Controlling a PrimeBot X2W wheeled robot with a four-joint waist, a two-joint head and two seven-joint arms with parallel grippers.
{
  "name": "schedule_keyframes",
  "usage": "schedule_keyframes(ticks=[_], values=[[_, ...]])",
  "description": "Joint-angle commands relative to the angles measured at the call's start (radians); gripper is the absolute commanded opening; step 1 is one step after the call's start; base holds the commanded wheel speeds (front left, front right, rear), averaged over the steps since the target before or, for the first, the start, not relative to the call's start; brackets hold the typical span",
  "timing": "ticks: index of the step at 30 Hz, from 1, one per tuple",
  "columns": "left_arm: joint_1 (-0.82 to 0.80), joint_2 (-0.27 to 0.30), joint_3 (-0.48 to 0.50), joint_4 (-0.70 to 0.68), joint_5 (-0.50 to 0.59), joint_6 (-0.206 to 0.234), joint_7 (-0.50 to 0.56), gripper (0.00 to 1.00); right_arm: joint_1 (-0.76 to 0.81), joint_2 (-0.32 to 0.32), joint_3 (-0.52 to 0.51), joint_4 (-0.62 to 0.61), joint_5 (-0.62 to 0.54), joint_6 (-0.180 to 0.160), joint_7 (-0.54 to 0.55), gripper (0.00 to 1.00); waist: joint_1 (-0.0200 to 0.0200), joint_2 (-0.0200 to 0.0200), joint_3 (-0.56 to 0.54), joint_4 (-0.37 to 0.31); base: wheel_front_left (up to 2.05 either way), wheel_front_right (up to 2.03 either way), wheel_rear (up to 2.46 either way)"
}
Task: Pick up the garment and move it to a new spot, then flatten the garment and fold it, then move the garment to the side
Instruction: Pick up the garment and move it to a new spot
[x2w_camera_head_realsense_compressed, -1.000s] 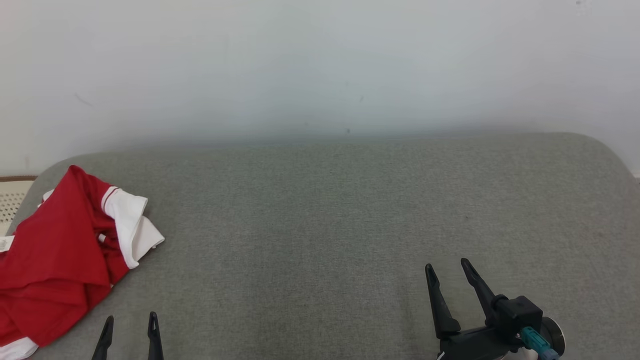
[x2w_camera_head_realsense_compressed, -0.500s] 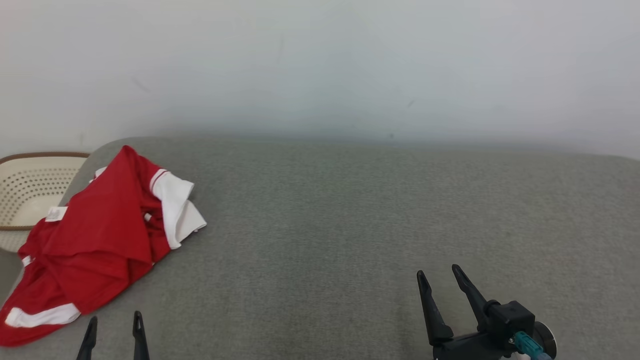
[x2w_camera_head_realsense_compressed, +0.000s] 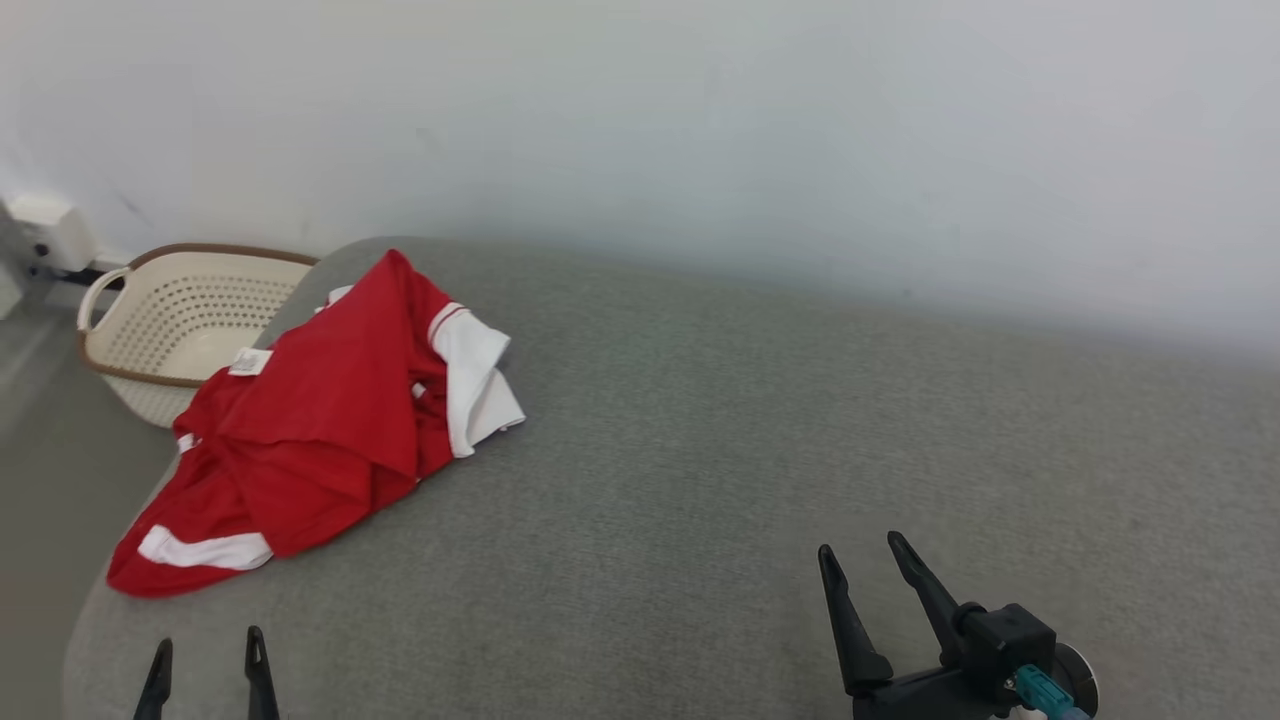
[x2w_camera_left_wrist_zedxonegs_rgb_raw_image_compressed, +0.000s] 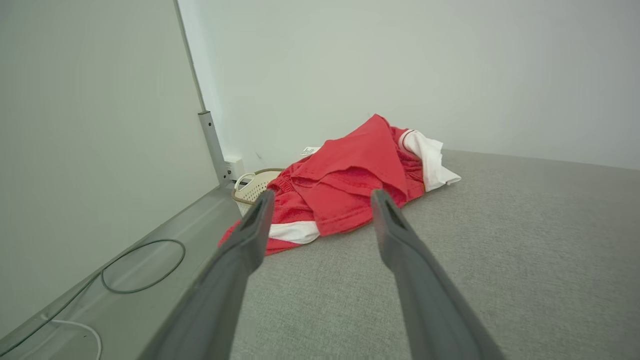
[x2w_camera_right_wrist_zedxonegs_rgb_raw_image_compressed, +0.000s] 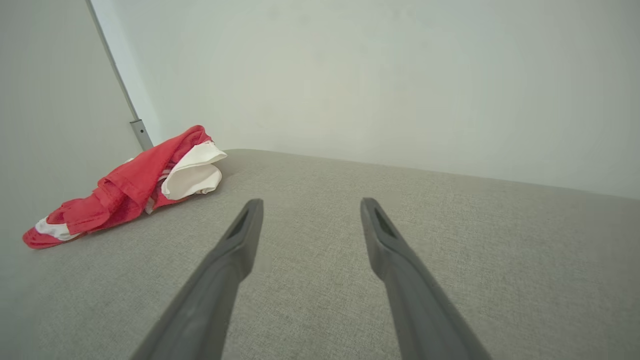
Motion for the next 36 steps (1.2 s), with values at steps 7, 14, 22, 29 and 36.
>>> schedule_keyframes(ticks=[7,14,22,29,36], values=[[0.020,0.006,0.007,-0.004,-0.003,0.007,-0.003,1.00,-0.001,0.003,0.018,-0.006,0.015,0.001,-0.003,1.00,0.0000,0.0000,-0.012,0.095,0.00,0.00,0.00],[0.023,0.006,0.008,-0.004,-0.007,0.008,-0.003,1.00,-0.006,0.003,0.034,-0.006,0.021,0.001,-0.003,1.00,0.0000,0.0000,-0.015,0.115,0.00,0.00,0.00],[0.020,-0.002,0.005,-0.002,-0.023,0.000,-0.003,1.00,-0.009,-0.002,0.050,-0.001,0.027,0.001,-0.003,1.00,0.0000,0.0000,-0.012,0.106,0.00,0.00,0.00],[-0.021,-0.001,0.002,-0.004,-0.049,-0.028,-0.003,1.00,-0.014,-0.005,0.055,0.001,0.026,0.001,-0.003,1.00,0.0000,0.0000,-0.003,0.080,0.00,0.00,0.00],[-0.124,0.038,0.002,0.019,-0.063,-0.076,-0.003,1.00,-0.035,-0.010,0.065,0.001,0.032,0.001,-0.003,1.00,0.0000,0.0000,0.017,0.045,0.00,0.00,0.00]])
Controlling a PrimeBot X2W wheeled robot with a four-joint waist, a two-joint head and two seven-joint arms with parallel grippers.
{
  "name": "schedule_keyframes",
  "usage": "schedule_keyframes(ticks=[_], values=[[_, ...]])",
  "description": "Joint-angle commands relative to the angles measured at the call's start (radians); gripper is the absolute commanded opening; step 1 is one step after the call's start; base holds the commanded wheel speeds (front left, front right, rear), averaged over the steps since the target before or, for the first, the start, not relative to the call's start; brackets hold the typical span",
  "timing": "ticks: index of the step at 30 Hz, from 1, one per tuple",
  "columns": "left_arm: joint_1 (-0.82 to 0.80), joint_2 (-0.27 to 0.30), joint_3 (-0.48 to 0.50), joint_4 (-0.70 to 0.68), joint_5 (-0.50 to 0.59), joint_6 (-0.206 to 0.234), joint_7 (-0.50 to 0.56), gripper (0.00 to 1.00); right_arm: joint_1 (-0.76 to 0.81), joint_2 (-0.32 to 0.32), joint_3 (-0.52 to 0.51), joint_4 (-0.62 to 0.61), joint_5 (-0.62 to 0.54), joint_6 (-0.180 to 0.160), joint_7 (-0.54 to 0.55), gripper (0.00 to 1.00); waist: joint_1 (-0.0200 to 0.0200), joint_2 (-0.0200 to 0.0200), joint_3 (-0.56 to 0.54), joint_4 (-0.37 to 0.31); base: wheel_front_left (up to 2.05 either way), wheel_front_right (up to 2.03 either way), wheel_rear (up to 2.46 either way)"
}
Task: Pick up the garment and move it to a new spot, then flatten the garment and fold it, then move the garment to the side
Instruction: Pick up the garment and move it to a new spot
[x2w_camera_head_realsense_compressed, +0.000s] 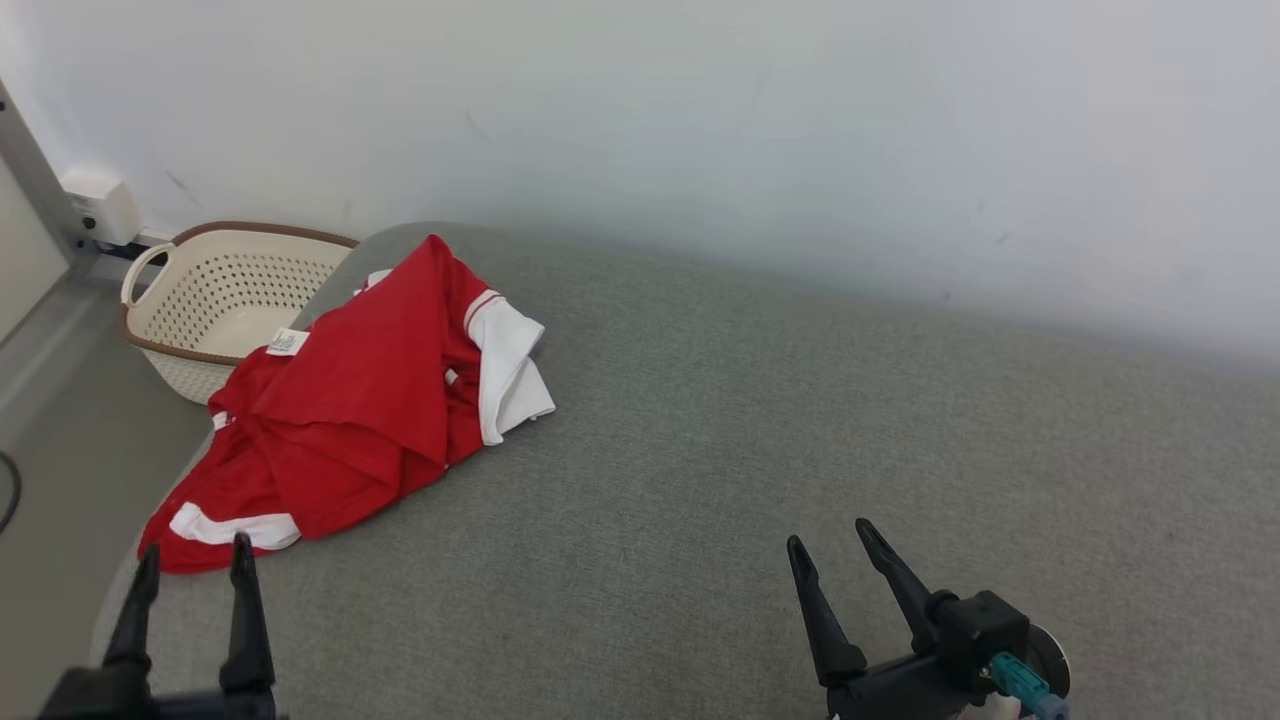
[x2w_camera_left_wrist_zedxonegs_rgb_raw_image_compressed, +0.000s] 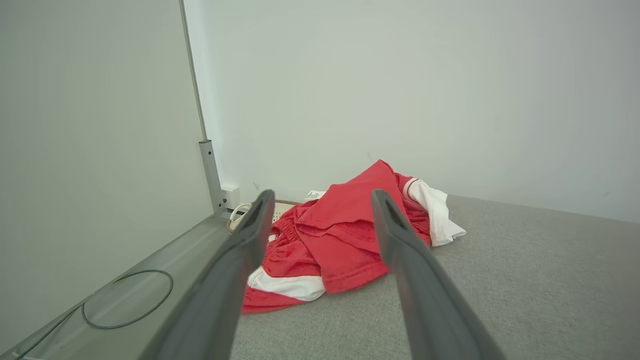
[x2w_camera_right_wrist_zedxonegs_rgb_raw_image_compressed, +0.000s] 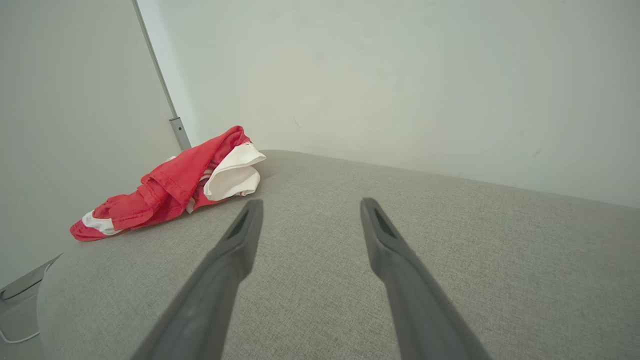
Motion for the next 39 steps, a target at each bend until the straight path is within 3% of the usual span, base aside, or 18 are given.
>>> schedule_keyframes(ticks=[1,16,29,39], values=[[-0.031,0.009,0.003,0.007,-0.010,-0.008,-0.003,1.00,-0.012,-0.006,0.004,0.000,0.004,0.001,-0.003,1.00,-0.0001,0.0000,0.012,-0.017,0.00,0.00,0.00],[-0.396,0.120,0.023,0.182,-0.088,-0.105,0.037,1.00,-0.118,-0.030,0.057,-0.018,0.012,0.001,-0.003,1.00,-0.0001,0.0000,0.169,-0.153,0.00,0.00,0.00],[-0.651,0.222,0.035,0.497,-0.134,-0.168,0.066,1.00,-0.180,-0.054,0.042,-0.098,0.003,0.001,-0.003,1.00,-0.0001,0.0000,0.275,-0.288,0.00,0.00,0.00],[-0.762,0.272,-0.011,0.736,-0.137,-0.202,0.097,1.00,-0.195,-0.061,0.034,-0.116,-0.009,0.001,-0.003,1.00,-0.0001,0.0000,0.335,-0.364,0.00,0.00,0.00]])
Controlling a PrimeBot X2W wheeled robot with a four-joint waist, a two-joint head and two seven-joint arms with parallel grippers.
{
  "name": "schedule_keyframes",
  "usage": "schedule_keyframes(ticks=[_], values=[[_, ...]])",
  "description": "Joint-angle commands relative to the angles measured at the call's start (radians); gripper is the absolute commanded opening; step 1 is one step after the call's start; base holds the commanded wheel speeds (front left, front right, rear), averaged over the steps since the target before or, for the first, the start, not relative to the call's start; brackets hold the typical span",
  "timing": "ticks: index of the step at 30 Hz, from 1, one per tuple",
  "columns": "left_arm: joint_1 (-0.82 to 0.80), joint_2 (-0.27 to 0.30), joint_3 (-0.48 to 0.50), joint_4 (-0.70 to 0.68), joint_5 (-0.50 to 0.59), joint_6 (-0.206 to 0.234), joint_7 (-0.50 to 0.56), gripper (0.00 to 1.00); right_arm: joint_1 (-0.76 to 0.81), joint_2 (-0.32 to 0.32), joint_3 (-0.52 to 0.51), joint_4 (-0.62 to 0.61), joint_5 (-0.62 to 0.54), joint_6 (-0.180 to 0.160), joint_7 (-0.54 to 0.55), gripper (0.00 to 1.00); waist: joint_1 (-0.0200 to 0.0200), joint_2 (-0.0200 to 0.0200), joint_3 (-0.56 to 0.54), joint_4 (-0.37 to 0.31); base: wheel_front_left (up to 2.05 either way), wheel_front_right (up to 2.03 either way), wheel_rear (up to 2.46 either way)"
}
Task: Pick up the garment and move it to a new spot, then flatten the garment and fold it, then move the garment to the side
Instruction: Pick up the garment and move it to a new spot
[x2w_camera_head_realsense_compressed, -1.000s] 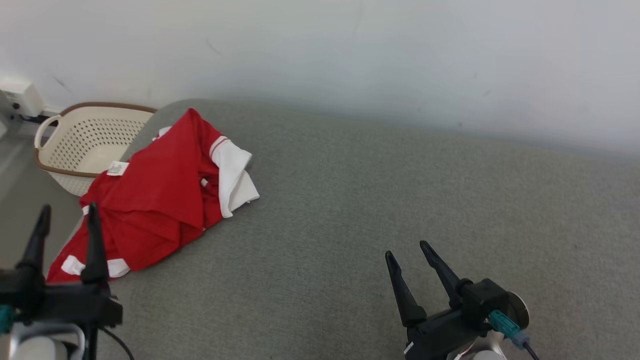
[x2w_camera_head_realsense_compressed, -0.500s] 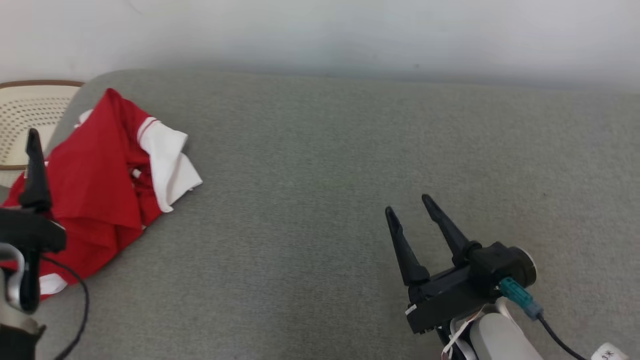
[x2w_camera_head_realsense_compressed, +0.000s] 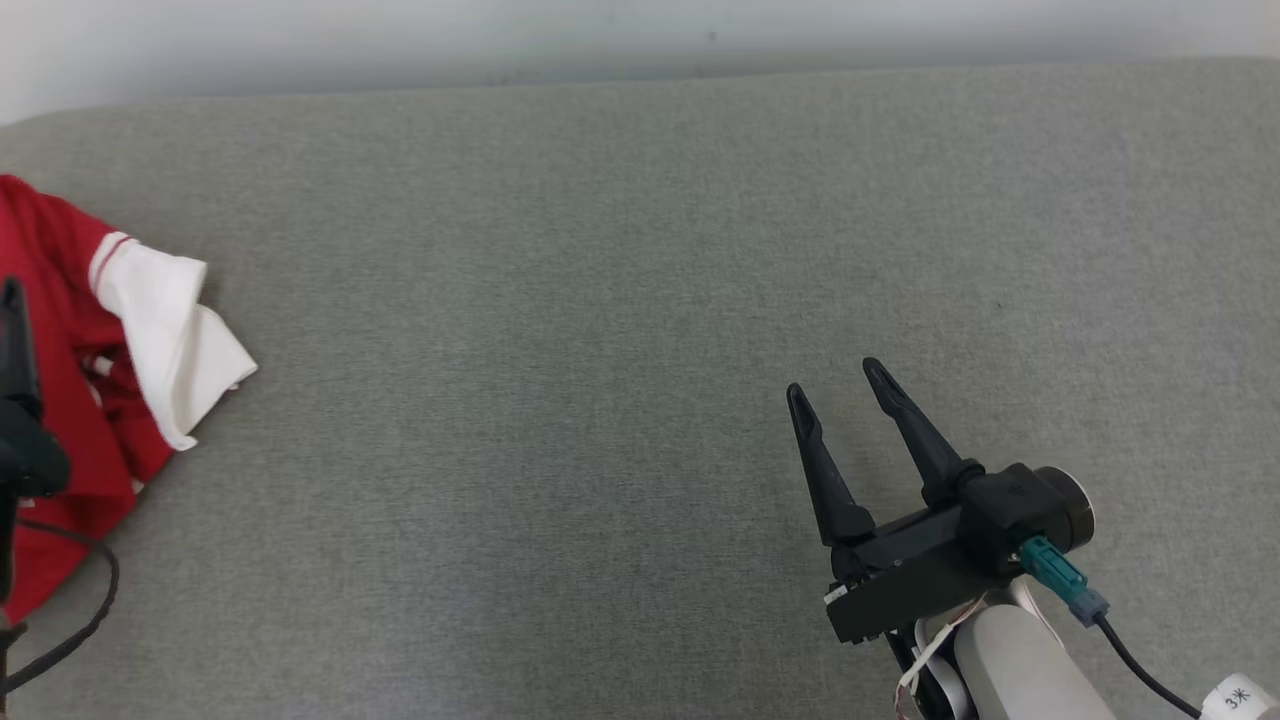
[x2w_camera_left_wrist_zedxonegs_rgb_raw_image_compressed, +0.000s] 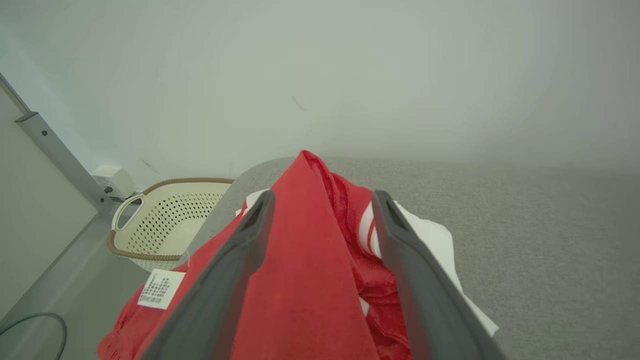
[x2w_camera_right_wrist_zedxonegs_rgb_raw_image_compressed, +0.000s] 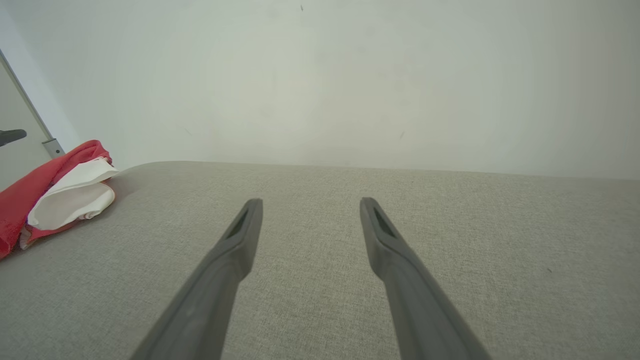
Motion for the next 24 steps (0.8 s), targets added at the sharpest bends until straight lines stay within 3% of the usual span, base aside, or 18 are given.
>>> schedule_keyframes(ticks=[1,13,17,18,19,20,21,24], values=[[-0.013,0.010,-0.008,0.026,0.006,-0.003,0.009,1.00,-0.013,-0.003,0.002,-0.004,-0.008,0.001,-0.003,1.00,-0.0001,-0.0002,0.035,-0.035,0.00,0.00,0.00],[-0.127,0.057,-0.058,0.288,0.003,-0.017,0.066,1.00,-0.027,0.007,-0.003,-0.011,-0.011,0.001,-0.003,1.00,-0.0001,-0.0002,0.066,-0.083,0.00,0.00,0.00],[-0.138,0.067,-0.073,0.345,0.017,-0.002,0.068,1.00,-0.028,0.008,-0.005,-0.012,-0.011,0.001,-0.003,1.00,-0.0001,-0.0002,0.069,-0.090,0.00,0.00,0.00],[-0.139,0.065,-0.075,0.357,0.015,-0.001,0.071,0.95,-0.027,0.008,-0.006,-0.013,-0.012,0.001,-0.003,1.00,-0.0001,-0.0002,0.070,-0.091,0.00,0.00,0.00],[-0.140,0.066,-0.078,0.367,0.018,0.002,0.070,0.46,-0.026,0.009,-0.007,-0.013,-0.011,0.001,-0.003,1.00,-0.0001,-0.0002,0.070,-0.091,0.00,0.00,0.00],[-0.144,0.067,-0.080,0.374,0.018,0.001,0.064,0.29,-0.026,0.009,-0.008,-0.013,-0.012,0.001,-0.003,1.00,-0.0001,-0.0002,0.070,-0.091,0.00,0.00,0.00],[-0.147,0.067,-0.082,0.379,0.017,0.000,0.058,0.00,-0.025,0.010,-0.009,-0.013,-0.013,0.001,-0.003,1.00,-0.0001,-0.0002,0.070,-0.091,0.00,0.00,0.00],[-0.160,0.067,-0.090,0.378,0.022,0.004,0.014,0.00,-0.021,0.009,-0.013,-0.013,-0.018,0.001,-0.003,1.00,-0.0001,-0.0002,0.065,-0.084,0.00,0.00,0.00]])
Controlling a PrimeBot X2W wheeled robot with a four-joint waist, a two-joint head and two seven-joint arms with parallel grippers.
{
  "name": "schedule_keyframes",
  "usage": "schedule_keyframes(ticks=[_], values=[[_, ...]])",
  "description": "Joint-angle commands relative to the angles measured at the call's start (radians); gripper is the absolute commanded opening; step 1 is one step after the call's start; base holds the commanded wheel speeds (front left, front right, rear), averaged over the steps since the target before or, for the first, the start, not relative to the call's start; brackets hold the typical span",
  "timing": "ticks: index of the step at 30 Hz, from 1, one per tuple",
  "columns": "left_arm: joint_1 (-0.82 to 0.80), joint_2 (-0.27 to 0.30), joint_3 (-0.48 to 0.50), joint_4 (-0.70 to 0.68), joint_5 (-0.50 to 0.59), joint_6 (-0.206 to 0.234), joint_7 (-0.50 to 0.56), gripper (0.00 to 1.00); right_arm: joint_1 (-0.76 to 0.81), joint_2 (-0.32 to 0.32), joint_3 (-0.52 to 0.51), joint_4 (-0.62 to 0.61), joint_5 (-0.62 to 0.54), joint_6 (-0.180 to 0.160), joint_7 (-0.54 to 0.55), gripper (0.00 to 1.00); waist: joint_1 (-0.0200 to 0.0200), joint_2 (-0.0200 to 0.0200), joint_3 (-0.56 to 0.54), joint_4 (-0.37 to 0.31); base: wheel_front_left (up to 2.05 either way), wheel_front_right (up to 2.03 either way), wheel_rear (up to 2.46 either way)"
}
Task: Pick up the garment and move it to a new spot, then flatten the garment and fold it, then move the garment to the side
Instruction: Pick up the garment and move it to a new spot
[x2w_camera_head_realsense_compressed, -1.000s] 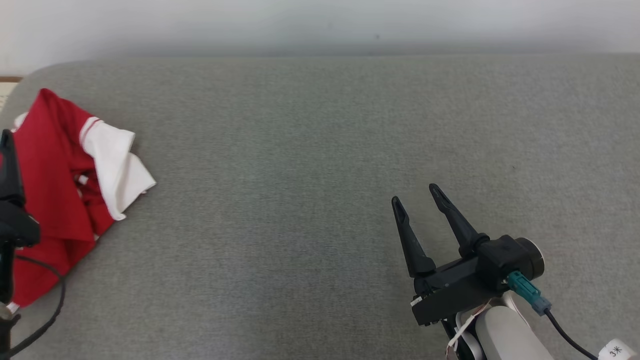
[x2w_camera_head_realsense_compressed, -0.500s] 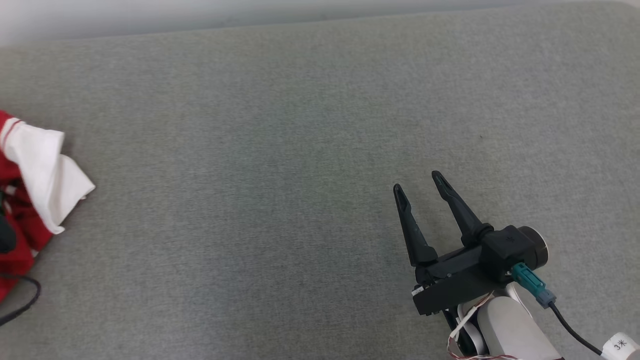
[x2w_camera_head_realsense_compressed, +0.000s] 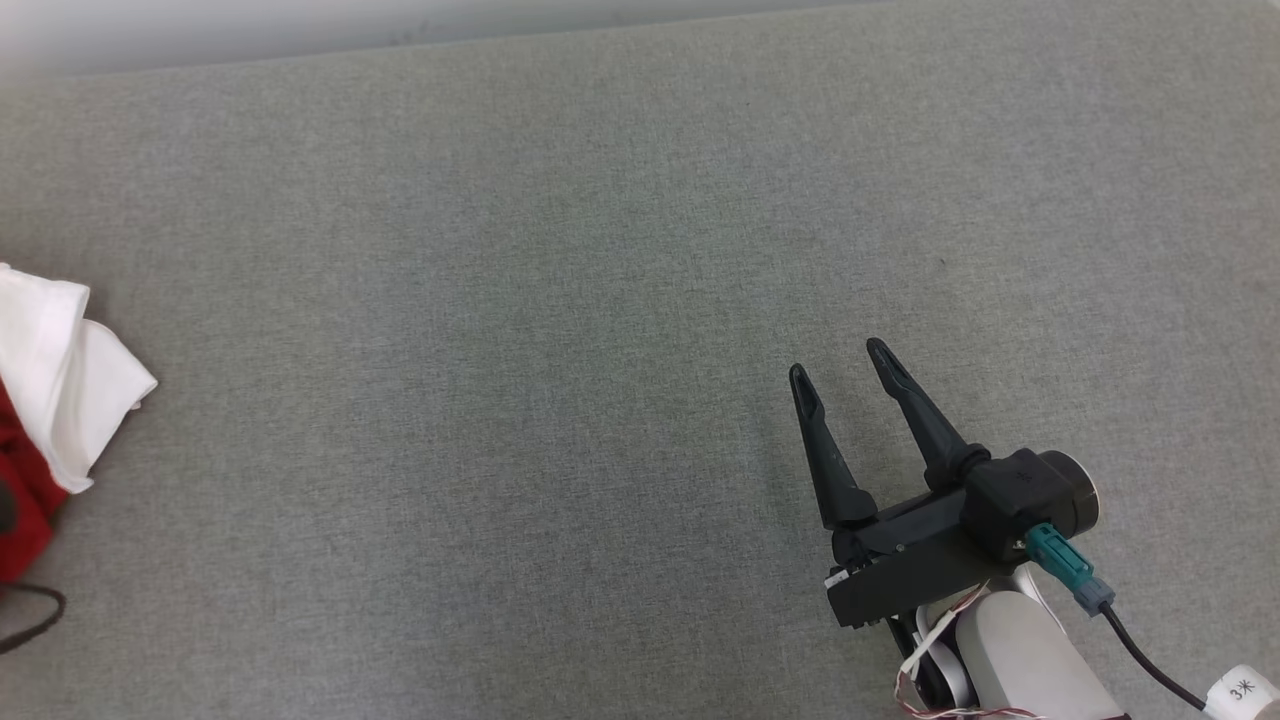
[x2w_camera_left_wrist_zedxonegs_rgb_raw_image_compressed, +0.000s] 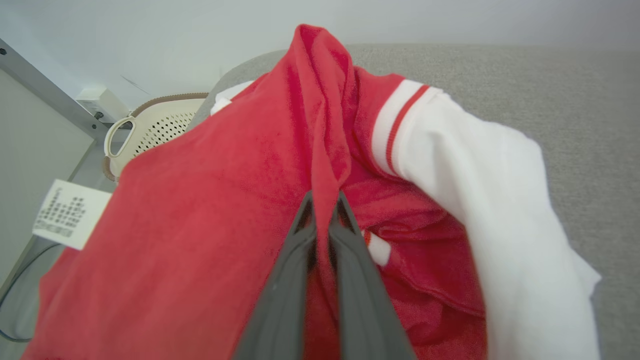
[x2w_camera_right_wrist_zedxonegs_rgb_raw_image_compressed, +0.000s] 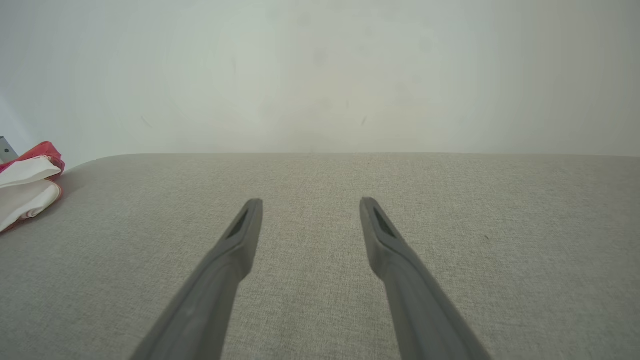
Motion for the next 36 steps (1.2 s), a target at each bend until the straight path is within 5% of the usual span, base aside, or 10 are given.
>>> schedule_keyframes(ticks=[1,17,36], values=[[-0.019,0.017,-0.004,0.003,0.008,0.001,-0.020,0.00,0.000,0.001,0.000,-0.002,-0.012,0.001,-0.003,1.00,0.0000,-0.0001,-0.006,0.006,0.00,0.00,0.00],[-0.094,0.007,-0.074,-0.108,0.021,-0.023,-0.119,0.00,0.032,0.017,0.003,0.027,0.019,0.001,-0.003,1.00,0.0000,-0.0001,-0.119,0.041,0.00,0.00,0.00],[-0.013,-0.057,-0.262,-0.626,-0.060,-0.025,-0.030,0.00,0.070,0.043,-0.024,0.021,0.041,0.001,-0.003,1.00,0.0000,-0.0001,-0.172,-0.033,0.00,0.00,0.00]])
